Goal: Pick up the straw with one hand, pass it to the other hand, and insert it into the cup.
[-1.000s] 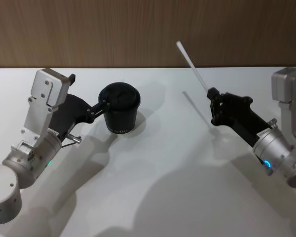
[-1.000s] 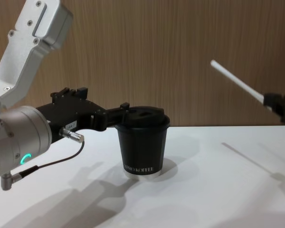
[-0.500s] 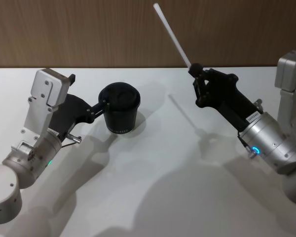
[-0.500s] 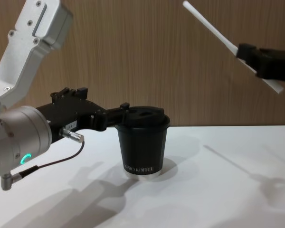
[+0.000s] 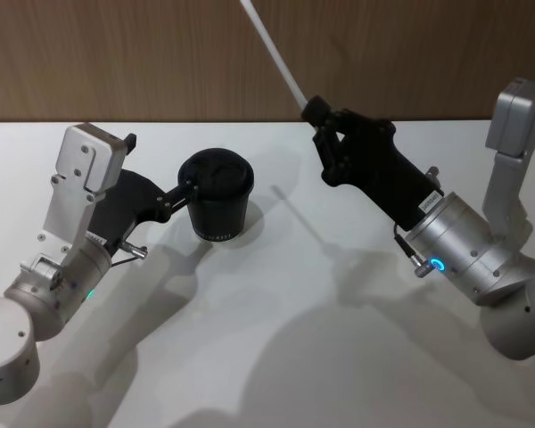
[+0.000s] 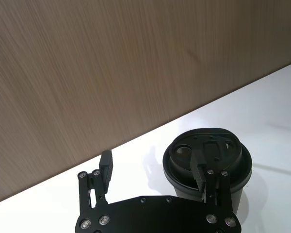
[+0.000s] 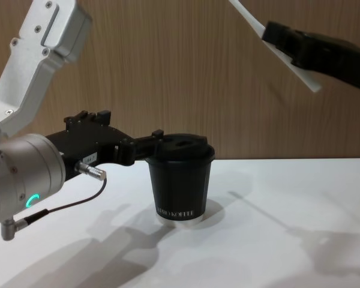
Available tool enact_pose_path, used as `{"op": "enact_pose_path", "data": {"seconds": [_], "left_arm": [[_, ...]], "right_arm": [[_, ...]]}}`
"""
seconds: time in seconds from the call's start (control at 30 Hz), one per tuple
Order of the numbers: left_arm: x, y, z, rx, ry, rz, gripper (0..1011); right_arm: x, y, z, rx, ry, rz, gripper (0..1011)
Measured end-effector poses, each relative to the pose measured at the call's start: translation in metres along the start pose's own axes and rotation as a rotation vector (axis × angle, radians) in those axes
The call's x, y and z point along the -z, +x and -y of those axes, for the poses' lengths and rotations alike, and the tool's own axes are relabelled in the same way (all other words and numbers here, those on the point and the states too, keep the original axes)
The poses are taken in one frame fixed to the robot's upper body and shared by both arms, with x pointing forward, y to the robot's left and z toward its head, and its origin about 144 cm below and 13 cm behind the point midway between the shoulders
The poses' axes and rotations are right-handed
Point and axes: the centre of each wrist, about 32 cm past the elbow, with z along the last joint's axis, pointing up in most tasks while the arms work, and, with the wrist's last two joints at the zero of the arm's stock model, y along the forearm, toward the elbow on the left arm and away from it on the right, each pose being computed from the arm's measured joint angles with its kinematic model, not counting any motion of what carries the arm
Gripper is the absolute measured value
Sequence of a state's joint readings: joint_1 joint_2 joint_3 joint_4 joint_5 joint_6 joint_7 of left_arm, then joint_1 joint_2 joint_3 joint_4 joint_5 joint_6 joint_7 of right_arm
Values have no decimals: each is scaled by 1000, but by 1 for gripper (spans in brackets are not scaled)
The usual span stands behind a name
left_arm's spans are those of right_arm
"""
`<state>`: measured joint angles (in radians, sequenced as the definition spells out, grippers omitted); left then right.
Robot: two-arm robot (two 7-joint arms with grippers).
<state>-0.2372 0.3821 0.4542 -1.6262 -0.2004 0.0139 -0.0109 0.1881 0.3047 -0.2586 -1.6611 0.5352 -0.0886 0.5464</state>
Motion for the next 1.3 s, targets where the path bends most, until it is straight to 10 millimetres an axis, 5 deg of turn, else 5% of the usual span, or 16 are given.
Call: {"op": "enact_pose_path", "data": {"seconds": [1.3], "left_arm": [[-14,8,-2,70,-96,-12,1003]], "right_arm": [[-6,-19,-24,-199,57,-152,0]]}}
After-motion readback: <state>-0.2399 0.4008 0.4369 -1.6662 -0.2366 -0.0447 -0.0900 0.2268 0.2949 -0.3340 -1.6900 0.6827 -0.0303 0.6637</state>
